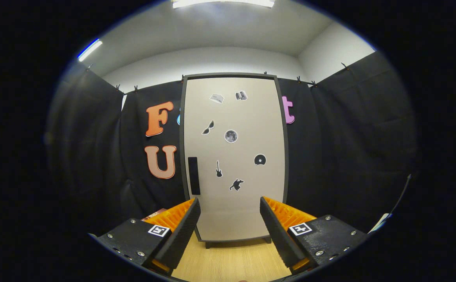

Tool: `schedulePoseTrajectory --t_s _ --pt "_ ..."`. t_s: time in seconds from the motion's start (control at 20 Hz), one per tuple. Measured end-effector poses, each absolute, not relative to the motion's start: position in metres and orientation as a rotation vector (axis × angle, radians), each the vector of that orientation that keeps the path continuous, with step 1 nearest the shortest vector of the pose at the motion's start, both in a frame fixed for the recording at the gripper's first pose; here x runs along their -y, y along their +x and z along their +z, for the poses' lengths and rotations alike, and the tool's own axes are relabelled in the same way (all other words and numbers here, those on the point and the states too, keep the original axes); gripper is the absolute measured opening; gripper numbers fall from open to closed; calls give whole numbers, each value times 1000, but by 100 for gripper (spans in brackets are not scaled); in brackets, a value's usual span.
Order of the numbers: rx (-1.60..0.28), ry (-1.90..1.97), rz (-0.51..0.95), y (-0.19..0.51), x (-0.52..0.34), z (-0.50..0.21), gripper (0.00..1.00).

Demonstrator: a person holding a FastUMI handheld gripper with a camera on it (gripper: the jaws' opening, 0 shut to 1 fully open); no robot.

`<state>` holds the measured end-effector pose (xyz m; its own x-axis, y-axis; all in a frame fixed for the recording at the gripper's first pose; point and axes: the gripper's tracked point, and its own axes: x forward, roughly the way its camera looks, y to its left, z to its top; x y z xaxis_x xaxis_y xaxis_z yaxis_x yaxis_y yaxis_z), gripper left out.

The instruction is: Open the shoe cabinet door, grab the shoes and put them into the shoe cabinet, then close the shoe cabinet door.

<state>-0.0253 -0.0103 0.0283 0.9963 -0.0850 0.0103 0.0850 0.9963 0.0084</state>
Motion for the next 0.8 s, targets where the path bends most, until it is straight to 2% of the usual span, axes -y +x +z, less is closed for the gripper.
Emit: schedulePoseTrajectory --t_s 0.8 --pt "17 1 -67 -44 9 30 96"
